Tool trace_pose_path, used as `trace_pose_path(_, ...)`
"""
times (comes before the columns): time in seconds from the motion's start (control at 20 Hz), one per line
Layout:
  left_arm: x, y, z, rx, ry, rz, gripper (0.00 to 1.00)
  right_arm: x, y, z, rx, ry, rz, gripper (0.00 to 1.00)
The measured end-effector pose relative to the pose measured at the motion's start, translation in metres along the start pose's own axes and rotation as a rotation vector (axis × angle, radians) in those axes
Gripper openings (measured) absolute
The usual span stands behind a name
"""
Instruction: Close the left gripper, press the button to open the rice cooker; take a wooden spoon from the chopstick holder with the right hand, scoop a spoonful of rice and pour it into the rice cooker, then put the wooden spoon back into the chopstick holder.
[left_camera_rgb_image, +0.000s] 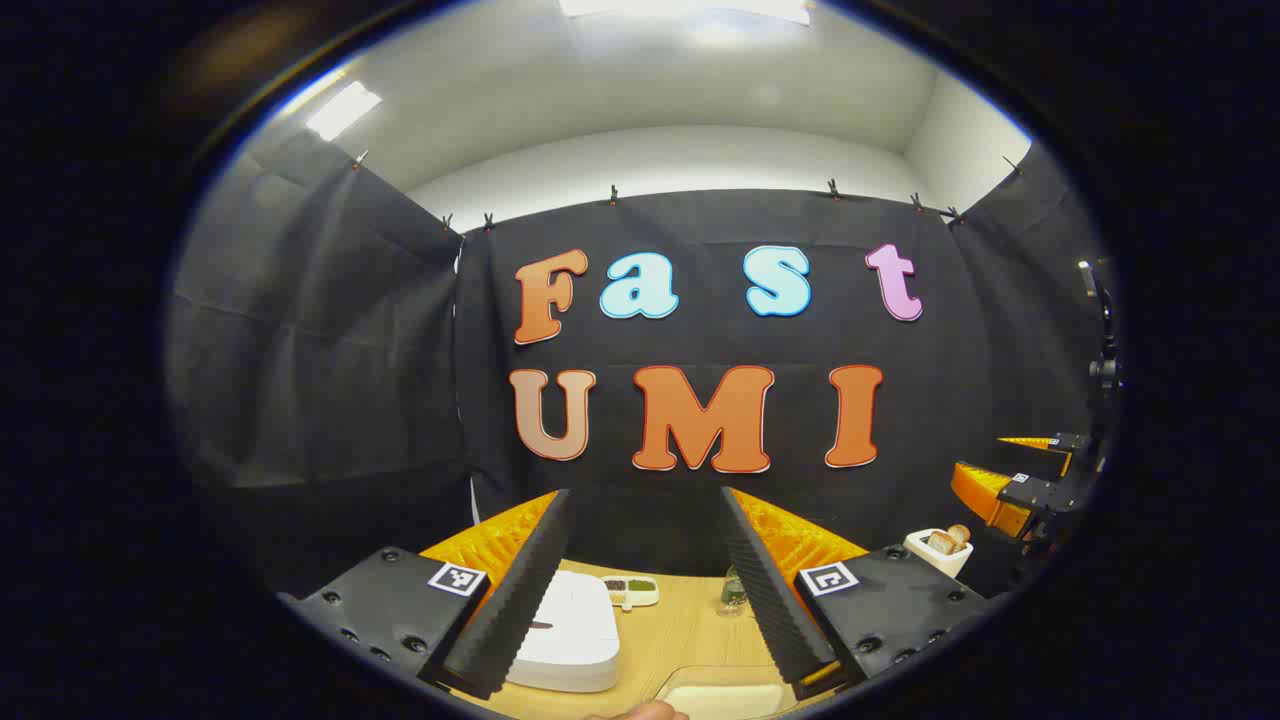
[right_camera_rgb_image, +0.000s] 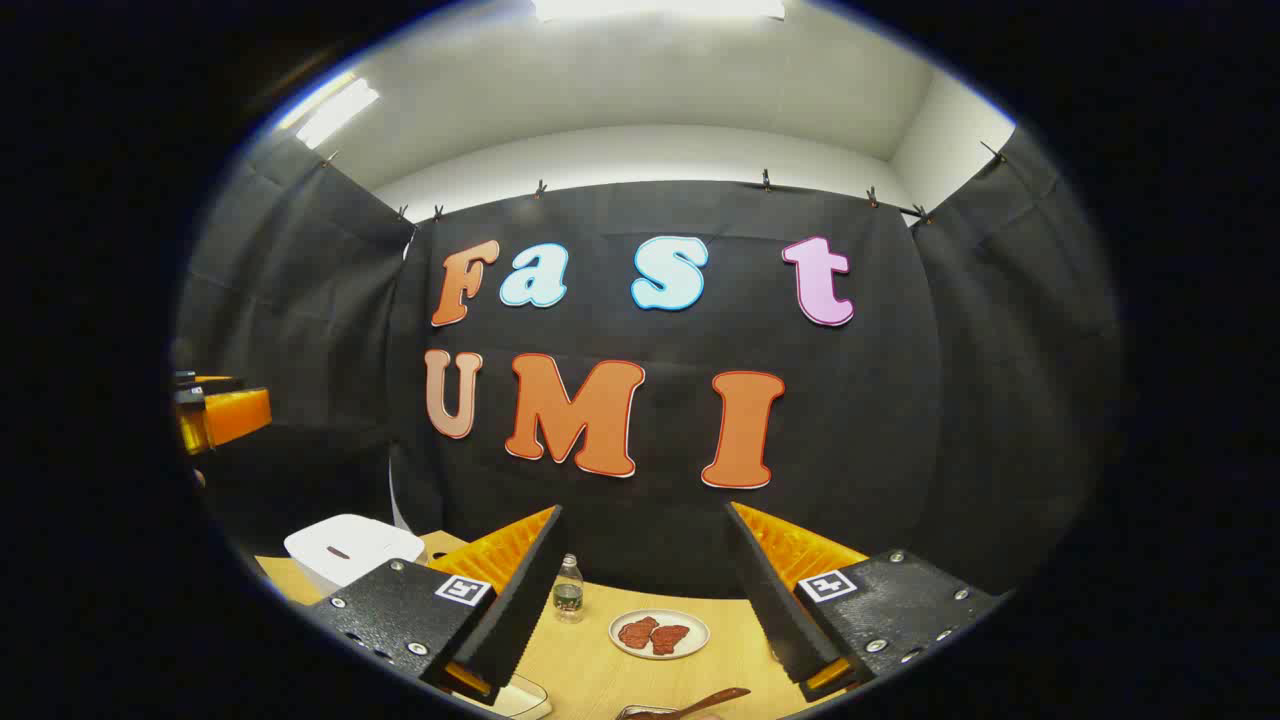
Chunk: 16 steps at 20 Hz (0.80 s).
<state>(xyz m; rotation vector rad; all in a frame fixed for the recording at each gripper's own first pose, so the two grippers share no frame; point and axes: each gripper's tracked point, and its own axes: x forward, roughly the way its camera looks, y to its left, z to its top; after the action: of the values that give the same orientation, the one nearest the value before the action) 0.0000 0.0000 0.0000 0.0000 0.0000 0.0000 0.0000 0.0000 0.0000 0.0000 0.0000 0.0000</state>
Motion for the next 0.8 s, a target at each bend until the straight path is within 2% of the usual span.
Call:
trace_pose_path(0.1,0.001,-0.018,0.002,0.014,-0.006,-0.014,0.96,-0.001,-0.006,-0.002,0.026,0.011,0.016,1.00)
trace_pose_path(0.25,0.006,-0.036,0.007,0.034,-0.018,-0.017,0.96,-0.003,-0.019,0.001,0.037,0.004,0.018,0.96)
trace_pose_path(0.4,0.007,-0.040,0.005,0.039,-0.015,-0.012,0.97,-0.005,-0.023,-0.003,0.019,-0.002,0.036,1.00)
trace_pose_path(0.45,0.008,-0.040,0.004,0.047,-0.009,-0.003,0.98,-0.005,-0.024,-0.004,0.021,-0.004,0.036,0.96)
trace_pose_path(0.55,0.009,-0.038,0.000,0.053,0.001,0.009,0.99,-0.006,-0.024,-0.012,0.038,0.016,0.038,1.00)
trace_pose_path(0.7,0.017,-0.037,-0.004,0.039,0.005,-0.005,0.99,-0.005,-0.020,-0.011,0.046,0.020,0.034,0.93)
trace_pose_path(0.8,0.024,-0.036,-0.009,0.034,0.010,-0.030,0.96,-0.003,-0.018,-0.011,0.037,0.019,0.011,0.96)
